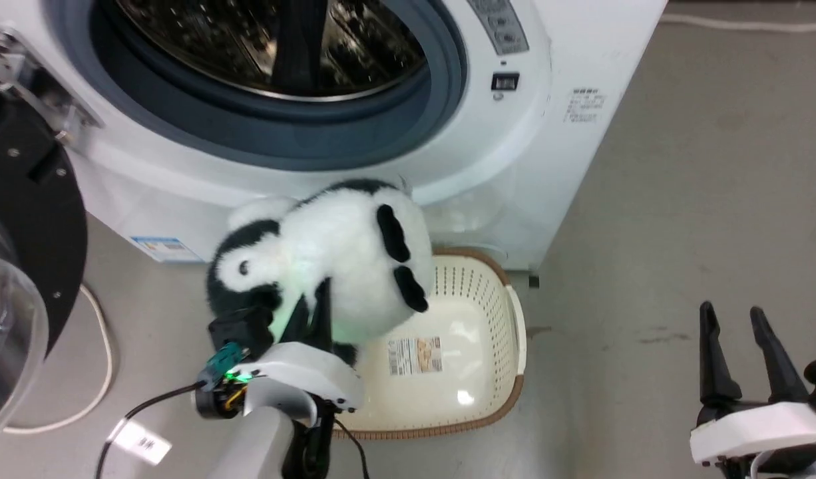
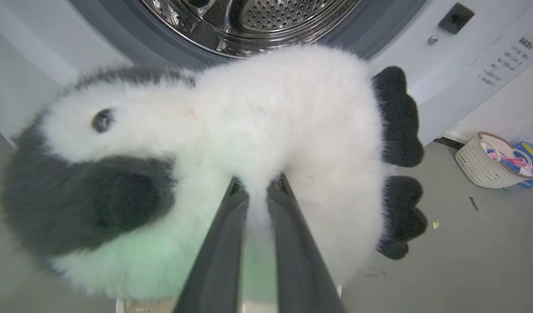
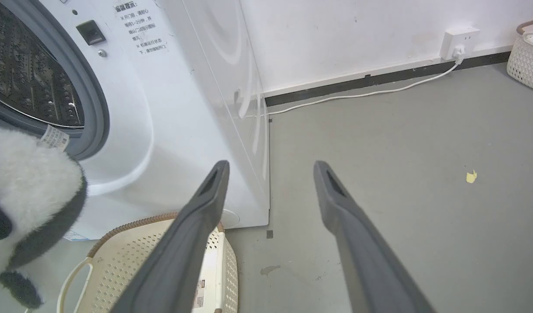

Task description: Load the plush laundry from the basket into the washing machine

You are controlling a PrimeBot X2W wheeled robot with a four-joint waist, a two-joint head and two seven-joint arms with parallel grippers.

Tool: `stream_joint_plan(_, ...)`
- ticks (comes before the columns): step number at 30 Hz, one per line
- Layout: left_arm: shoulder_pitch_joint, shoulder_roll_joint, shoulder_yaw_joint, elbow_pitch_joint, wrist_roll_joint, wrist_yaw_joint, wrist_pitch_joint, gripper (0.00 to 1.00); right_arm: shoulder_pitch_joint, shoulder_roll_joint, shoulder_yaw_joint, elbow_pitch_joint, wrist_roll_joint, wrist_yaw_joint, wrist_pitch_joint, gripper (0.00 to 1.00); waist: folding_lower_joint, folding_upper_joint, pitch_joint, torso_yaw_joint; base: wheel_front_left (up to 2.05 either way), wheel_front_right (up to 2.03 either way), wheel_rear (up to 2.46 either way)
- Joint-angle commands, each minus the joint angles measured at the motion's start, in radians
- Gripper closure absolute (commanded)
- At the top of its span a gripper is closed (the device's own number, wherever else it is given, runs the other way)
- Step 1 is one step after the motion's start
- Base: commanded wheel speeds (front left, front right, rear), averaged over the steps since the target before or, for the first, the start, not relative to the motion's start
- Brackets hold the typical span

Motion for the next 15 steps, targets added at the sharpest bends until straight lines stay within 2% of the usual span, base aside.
stream_joint_plan(1, 0.026, 0.01, 0.019, -0.047, 0.021, 0.012, -0.006, 1.0, 0.013, 0.001, 0.0, 0.009, 0.009, -0.001, -0.007, 0.0, 0.0002, 0.0, -0.031, 0.004, 0.0, 0.0, 0.0)
stream_joint_plan(9, 0.081, 0.028, 0.114, -0.228, 0.083, 0.045, -0.006, 1.0, 0.032, 0.001, 0.004, 0.029, 0.025, -0.001, -0.012, 0.0, 0.0002, 0.0, -0.077, -0.003, 0.0, 0.0, 0.0)
stream_joint_plan(15, -0.002, 0.065, 0.153, -0.219, 0.126, 0.025, -0.006, 1.0, 0.026, 0.001, 0.002, 0.029, 0.028, -0.001, -0.014, 0.0, 0.0002, 0.0, -0.075, -0.021, 0.0, 0.0, 0.0)
